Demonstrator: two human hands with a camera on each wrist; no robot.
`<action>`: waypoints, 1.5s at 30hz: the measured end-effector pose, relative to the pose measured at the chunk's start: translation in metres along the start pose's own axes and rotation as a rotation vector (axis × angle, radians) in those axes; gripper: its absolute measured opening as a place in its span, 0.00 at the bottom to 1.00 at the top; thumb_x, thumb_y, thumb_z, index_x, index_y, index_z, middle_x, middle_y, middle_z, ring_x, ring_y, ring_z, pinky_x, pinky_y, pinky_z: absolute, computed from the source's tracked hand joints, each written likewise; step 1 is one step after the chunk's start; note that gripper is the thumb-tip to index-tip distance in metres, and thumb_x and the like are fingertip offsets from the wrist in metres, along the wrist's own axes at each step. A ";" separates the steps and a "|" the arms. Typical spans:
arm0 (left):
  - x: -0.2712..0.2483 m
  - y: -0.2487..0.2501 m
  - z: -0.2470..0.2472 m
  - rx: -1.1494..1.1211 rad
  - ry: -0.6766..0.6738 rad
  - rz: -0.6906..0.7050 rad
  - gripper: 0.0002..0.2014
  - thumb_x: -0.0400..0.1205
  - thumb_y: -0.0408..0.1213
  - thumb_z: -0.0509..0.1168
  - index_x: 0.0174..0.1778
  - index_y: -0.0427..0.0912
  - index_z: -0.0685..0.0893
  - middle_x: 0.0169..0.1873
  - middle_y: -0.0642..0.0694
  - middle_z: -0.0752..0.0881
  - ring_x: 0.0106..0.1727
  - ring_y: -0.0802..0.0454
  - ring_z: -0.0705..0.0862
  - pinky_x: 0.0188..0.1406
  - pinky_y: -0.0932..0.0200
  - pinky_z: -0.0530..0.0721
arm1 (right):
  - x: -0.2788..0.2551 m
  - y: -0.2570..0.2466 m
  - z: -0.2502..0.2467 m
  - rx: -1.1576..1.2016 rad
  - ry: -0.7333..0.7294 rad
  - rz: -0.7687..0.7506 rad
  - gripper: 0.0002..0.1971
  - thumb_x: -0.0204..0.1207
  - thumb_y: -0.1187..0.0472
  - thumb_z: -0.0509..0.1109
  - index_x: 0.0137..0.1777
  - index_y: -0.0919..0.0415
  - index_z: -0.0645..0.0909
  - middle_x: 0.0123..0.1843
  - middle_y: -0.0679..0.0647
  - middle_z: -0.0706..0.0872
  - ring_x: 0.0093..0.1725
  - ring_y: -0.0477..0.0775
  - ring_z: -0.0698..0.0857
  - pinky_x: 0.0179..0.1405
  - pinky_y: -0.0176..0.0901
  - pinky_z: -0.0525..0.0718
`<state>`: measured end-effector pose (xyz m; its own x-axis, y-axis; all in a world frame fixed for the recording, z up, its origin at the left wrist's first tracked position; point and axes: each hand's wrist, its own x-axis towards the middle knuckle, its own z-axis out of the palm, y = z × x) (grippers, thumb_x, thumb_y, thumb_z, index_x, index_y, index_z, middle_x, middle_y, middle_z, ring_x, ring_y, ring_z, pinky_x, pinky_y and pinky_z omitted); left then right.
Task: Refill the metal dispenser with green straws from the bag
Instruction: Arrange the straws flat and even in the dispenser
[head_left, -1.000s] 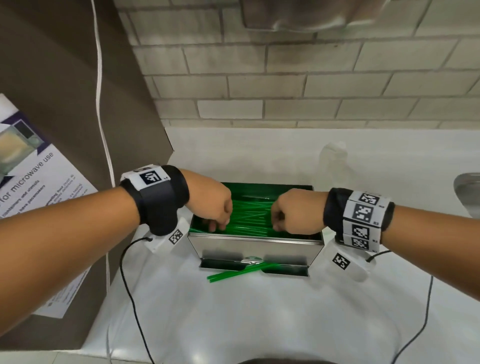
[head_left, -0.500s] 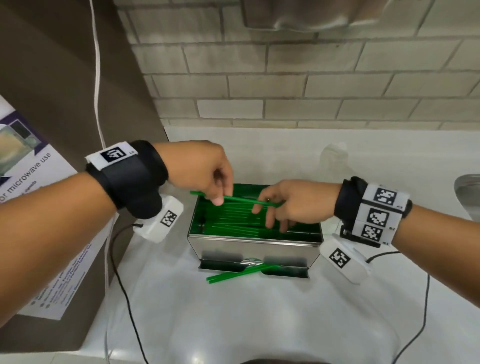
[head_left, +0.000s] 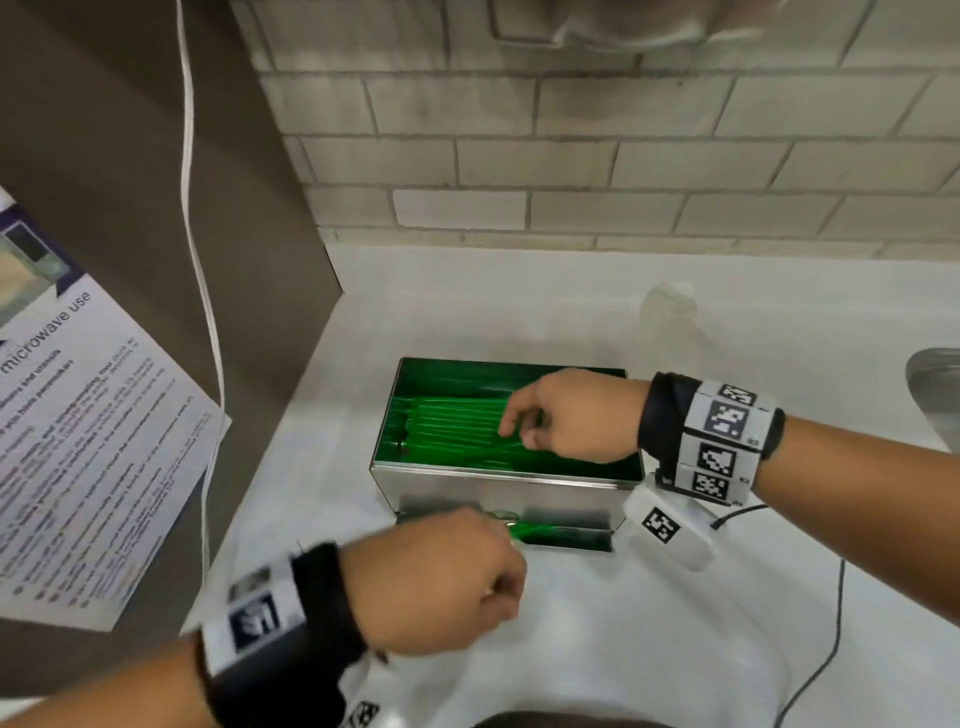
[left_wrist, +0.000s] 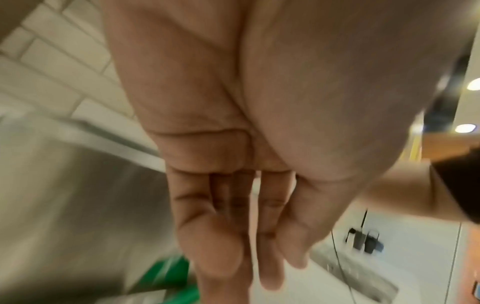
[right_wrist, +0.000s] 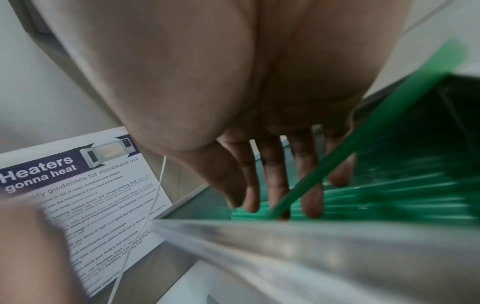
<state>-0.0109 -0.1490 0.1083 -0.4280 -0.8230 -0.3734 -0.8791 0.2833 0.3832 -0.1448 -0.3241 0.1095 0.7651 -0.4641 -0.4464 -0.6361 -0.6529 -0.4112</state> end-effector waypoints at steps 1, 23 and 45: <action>0.001 -0.003 0.021 0.037 0.020 -0.012 0.13 0.85 0.51 0.63 0.59 0.53 0.89 0.58 0.56 0.85 0.55 0.57 0.84 0.57 0.59 0.82 | 0.000 0.000 -0.001 0.034 0.000 -0.009 0.17 0.81 0.66 0.66 0.65 0.49 0.86 0.55 0.48 0.91 0.40 0.40 0.83 0.42 0.30 0.79; 0.025 -0.012 0.097 0.012 -0.052 -0.345 0.22 0.84 0.45 0.62 0.71 0.36 0.76 0.78 0.45 0.60 0.41 0.44 0.81 0.47 0.53 0.83 | -0.018 -0.005 -0.005 -0.097 0.001 0.014 0.20 0.82 0.52 0.68 0.74 0.42 0.78 0.79 0.49 0.75 0.75 0.53 0.76 0.71 0.45 0.74; -0.065 -0.050 -0.030 0.056 0.340 -0.331 0.29 0.72 0.20 0.63 0.48 0.67 0.73 0.33 0.68 0.76 0.27 0.71 0.73 0.26 0.71 0.71 | -0.034 0.014 -0.004 0.038 0.056 0.087 0.18 0.82 0.67 0.62 0.63 0.49 0.87 0.52 0.48 0.93 0.51 0.50 0.89 0.57 0.44 0.86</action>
<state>0.0672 -0.1238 0.1386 -0.0381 -0.9852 -0.1669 -0.9706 -0.0032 0.2407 -0.1795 -0.3191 0.1223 0.7106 -0.5511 -0.4373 -0.7028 -0.5859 -0.4035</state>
